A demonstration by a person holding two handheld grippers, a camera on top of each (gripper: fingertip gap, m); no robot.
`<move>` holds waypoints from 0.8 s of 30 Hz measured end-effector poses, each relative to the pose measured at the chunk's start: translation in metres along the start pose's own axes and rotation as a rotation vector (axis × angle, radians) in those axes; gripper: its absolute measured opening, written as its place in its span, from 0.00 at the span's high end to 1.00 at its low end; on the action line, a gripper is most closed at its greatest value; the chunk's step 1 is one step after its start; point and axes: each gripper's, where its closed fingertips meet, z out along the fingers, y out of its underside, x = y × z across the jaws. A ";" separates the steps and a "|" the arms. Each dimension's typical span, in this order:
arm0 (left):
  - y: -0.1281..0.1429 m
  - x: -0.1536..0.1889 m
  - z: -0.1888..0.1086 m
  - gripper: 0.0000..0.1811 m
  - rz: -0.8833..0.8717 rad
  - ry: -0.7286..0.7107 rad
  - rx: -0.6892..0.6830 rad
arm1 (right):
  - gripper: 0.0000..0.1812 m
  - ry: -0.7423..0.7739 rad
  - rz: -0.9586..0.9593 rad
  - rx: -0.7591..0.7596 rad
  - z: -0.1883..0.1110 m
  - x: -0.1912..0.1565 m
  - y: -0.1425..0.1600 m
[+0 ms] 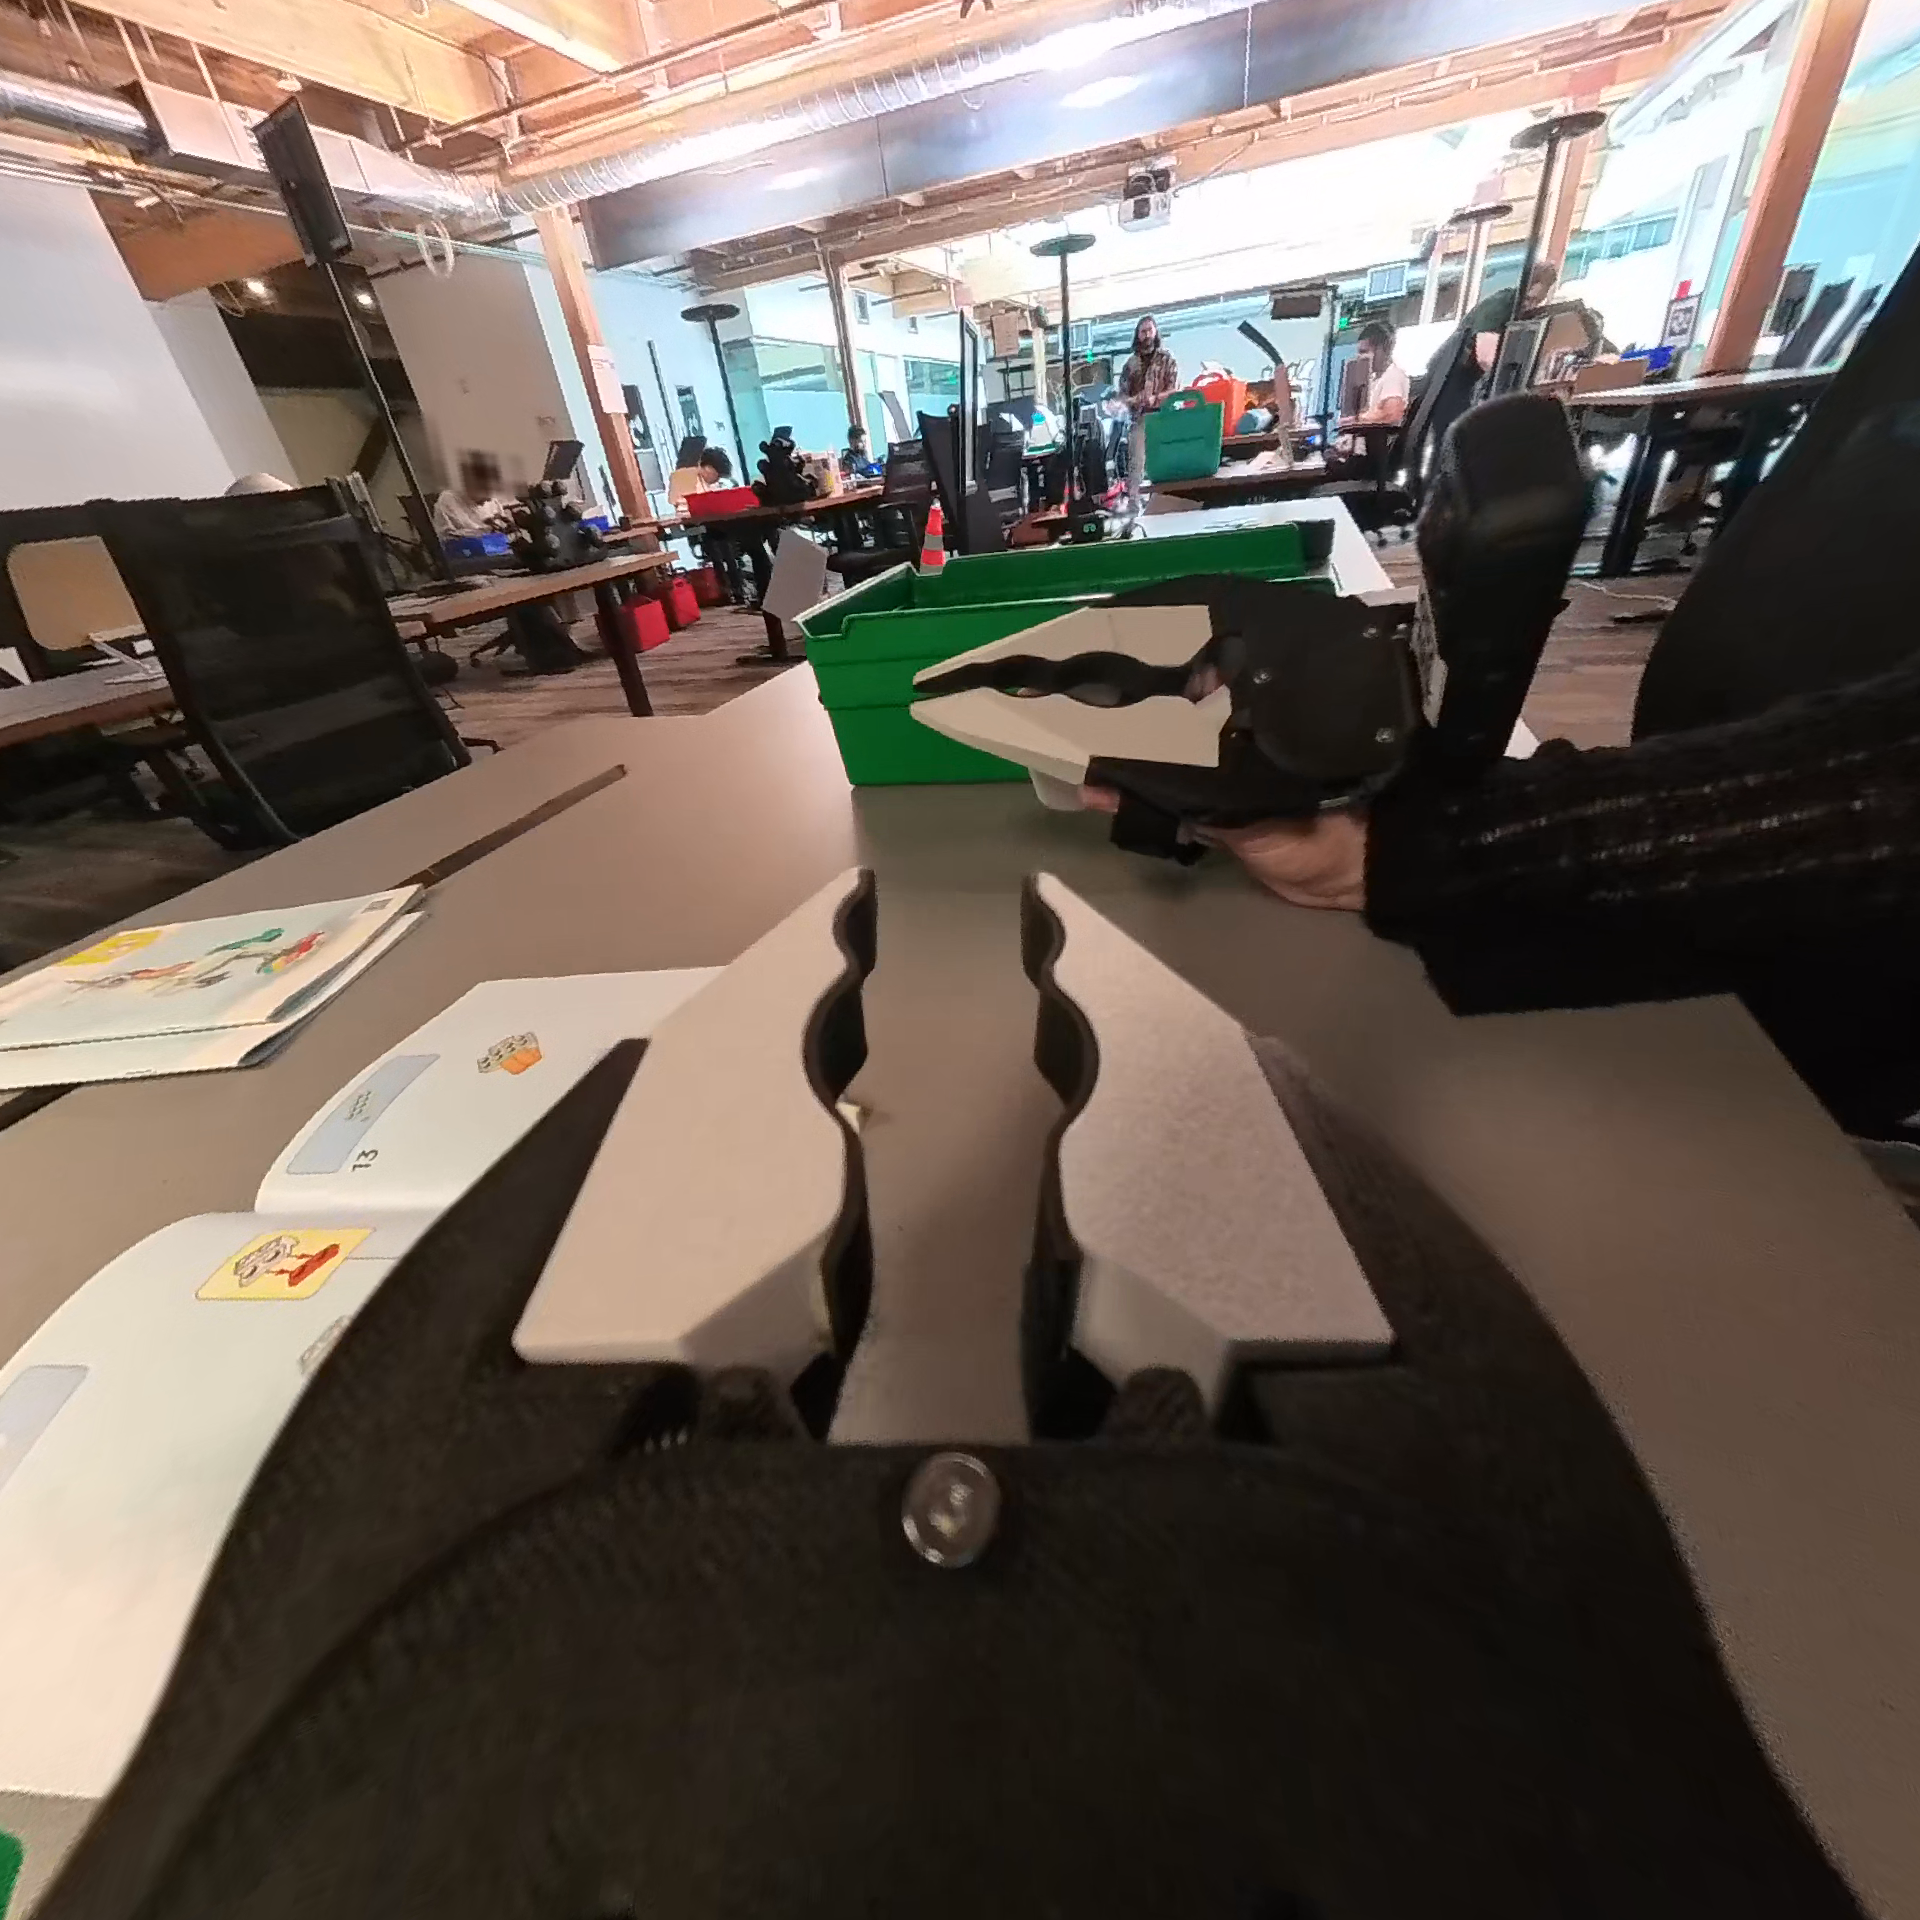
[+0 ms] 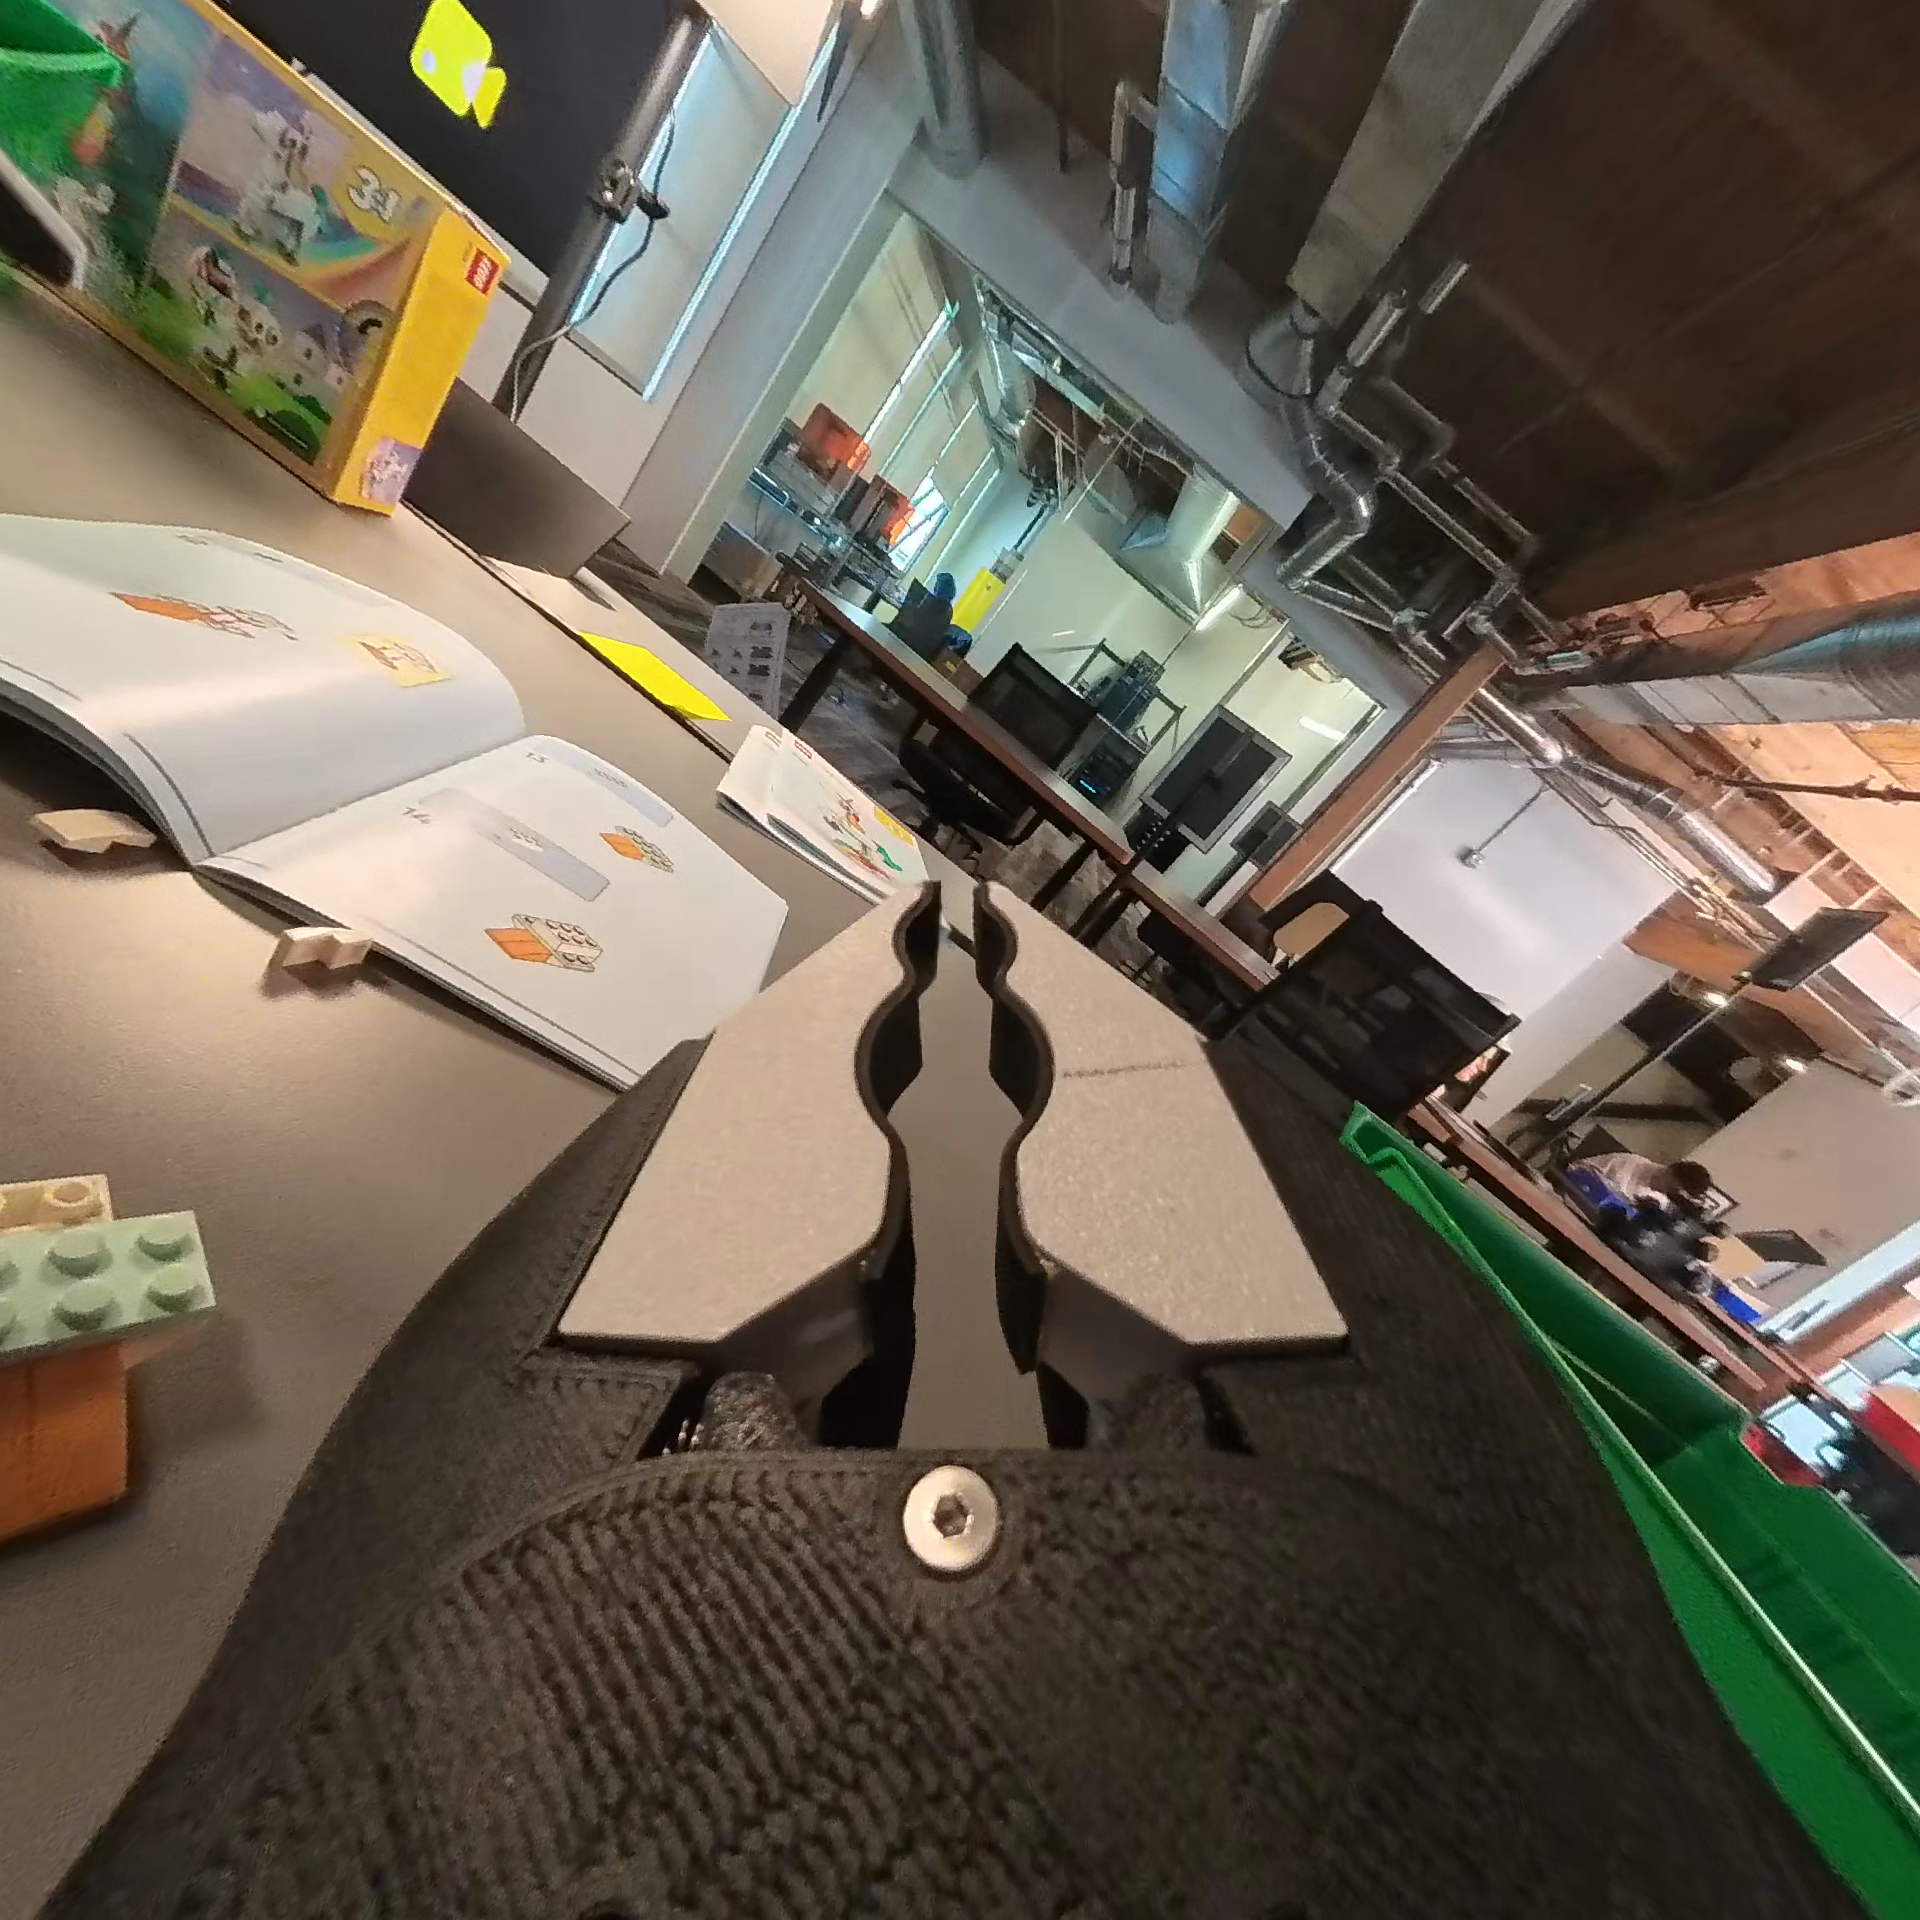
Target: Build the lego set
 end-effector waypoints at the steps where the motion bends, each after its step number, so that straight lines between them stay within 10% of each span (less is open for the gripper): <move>1: 0.001 -0.001 0.000 0.85 0.002 -0.004 -0.002 | 0.98 -0.001 0.006 0.004 -0.001 0.000 -0.001; 13: -0.003 -0.019 -0.004 0.84 0.049 -0.143 0.014 | 0.99 -0.001 0.098 0.033 -0.002 0.008 0.000; 24: -0.102 -0.020 -0.077 0.83 -0.206 -0.290 0.138 | 0.99 -0.010 0.153 0.070 -0.008 0.010 -0.006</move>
